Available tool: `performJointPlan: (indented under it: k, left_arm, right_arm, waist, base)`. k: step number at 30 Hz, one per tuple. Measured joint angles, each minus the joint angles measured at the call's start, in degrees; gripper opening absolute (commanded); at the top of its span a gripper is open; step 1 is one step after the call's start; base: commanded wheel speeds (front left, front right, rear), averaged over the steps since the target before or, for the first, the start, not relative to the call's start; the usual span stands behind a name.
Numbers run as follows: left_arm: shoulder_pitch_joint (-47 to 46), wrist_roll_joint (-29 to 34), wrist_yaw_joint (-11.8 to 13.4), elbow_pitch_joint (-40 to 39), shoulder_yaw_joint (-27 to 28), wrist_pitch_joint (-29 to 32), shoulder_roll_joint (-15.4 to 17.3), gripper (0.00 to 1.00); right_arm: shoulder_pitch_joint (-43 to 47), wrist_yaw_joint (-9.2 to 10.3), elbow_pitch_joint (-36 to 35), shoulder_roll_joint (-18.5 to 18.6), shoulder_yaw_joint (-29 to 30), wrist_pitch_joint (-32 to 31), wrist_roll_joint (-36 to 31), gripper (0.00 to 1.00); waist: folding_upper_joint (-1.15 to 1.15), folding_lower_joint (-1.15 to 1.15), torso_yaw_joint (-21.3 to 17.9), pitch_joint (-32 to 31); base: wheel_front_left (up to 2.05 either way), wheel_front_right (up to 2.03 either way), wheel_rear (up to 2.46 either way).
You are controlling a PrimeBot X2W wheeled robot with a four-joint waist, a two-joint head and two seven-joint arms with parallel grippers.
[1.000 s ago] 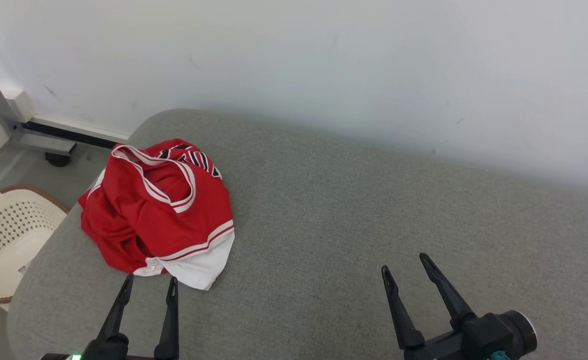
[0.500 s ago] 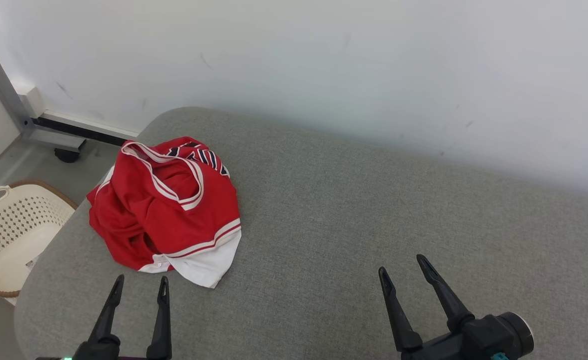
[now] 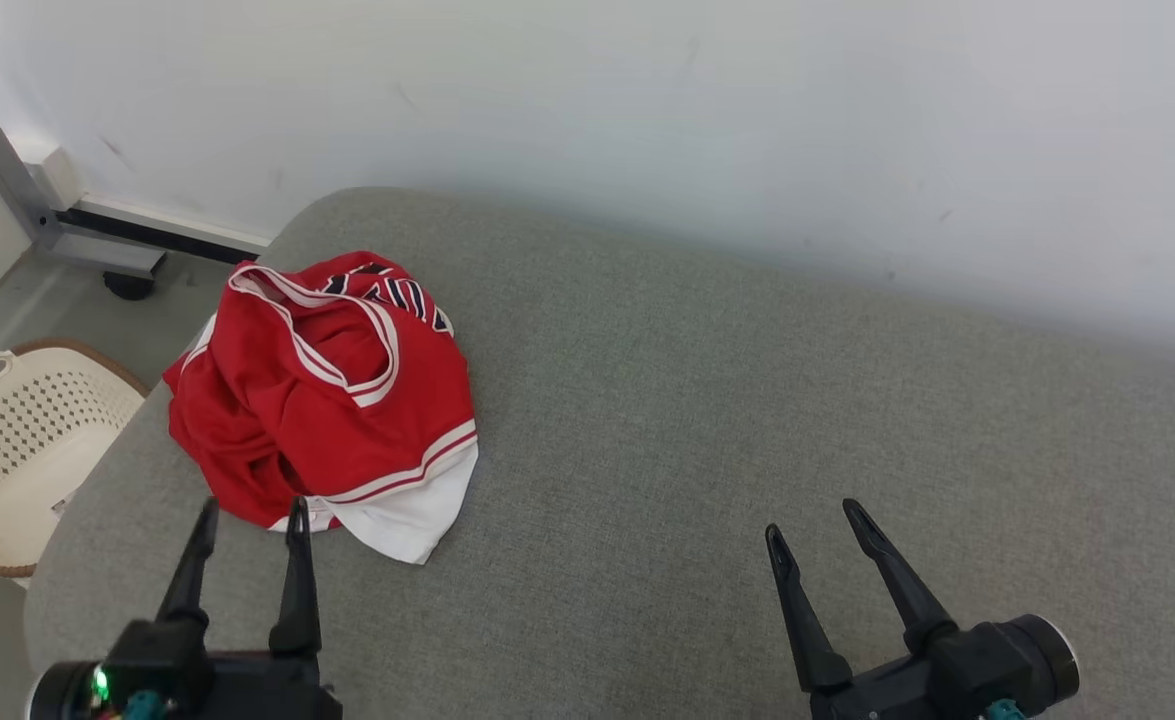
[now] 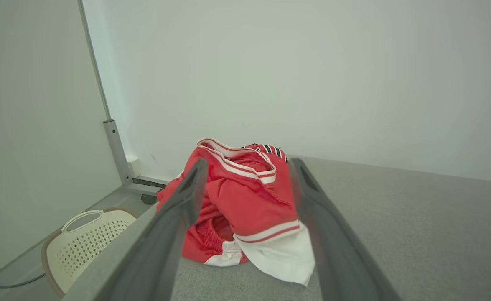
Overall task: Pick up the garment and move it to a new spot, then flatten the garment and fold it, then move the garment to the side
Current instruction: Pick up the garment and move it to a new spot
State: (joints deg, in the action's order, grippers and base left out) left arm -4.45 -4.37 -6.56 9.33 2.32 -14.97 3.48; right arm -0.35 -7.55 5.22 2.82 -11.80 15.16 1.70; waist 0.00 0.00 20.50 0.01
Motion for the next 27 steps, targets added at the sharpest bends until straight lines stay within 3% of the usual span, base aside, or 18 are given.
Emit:
performJointPlan:
  k: [3, 8, 15, 21, 27]
  left_arm:
    - [-3.4, -0.9, -0.1, 2.5, 0.1, 0.0, 0.3, 1.00]
    - [-14.5, -3.3, -0.6, 11.7, -1.9, 0.0, 4.6, 1.00]
    - [-31.3, -13.2, -0.9, 23.0, -3.7, 5.0, 9.7, 1.00]
    - [-42.8, -23.7, -1.0, 29.4, -8.6, 12.4, 14.1, 1.00]
    - [-51.3, -32.4, -1.0, 35.3, -15.7, 25.1, 17.9, 1.00]
  right_arm:
    - [-0.7, 0.00, 0.0, 0.0, 0.3, 0.0, -1.1, 1.00]
    - [-2.9, 0.00, -0.1, 0.2, 0.6, 0.0, -3.1, 1.00]
    - [-5.3, 0.00, -0.4, 1.5, 1.2, 0.0, -4.9, 1.00]
    - [-6.8, 0.00, -1.3, 3.2, 2.2, 0.0, -6.3, 1.00]
    - [-8.8, 0.00, -2.5, 4.0, 2.7, 0.0, -7.0, 1.00]
  waist:
    - [0.00, 0.00, 0.0, 1.1]
    - [0.00, 0.00, -0.2, 4.5]
    - [0.00, 0.01, -1.1, 10.1]
    - [0.01, 0.01, -2.1, 15.1]
    - [0.01, 0.01, -3.0, 20.0]
  base:
    - [0.00, 0.00, 0.00]
    - [0.00, 0.00, 0.00]
    - [0.00, 0.00, 0.00]
    - [0.00, 0.00, 0.00]
    - [0.00, 0.00, 0.00]
